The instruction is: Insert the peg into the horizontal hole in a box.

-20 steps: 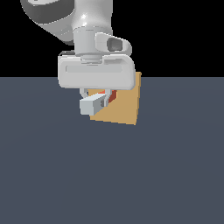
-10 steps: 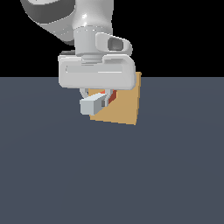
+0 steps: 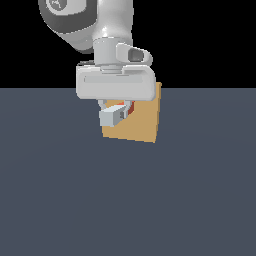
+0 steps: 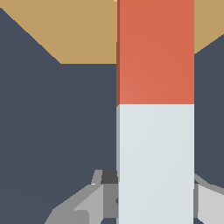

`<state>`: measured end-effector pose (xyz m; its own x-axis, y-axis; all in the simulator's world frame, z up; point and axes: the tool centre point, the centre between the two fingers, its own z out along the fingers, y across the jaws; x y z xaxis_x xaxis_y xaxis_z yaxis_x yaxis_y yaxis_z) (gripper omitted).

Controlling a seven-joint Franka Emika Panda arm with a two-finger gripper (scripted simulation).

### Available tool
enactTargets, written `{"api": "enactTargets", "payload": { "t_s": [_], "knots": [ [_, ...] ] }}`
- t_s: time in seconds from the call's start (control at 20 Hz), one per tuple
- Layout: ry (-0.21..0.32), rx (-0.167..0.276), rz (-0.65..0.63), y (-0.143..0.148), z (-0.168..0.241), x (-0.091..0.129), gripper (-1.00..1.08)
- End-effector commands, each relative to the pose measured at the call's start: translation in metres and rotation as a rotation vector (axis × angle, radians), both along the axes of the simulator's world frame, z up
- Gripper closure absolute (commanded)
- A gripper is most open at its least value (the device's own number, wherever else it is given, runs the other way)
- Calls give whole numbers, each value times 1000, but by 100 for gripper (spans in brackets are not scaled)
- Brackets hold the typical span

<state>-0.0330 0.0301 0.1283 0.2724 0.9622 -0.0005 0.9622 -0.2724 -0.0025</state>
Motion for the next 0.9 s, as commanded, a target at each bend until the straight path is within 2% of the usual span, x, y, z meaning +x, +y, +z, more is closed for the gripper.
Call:
{"api": "enactTargets", "payload": {
  "t_s": [0.0, 0.4, 0.6, 0.85],
  "knots": [
    [-3, 1, 1, 20, 1, 5, 108],
    [-4, 1, 1, 73, 2, 21, 108],
    [-5, 1, 1, 81, 2, 24, 108],
    [-5, 1, 1, 78, 2, 24, 108]
  ]
}}
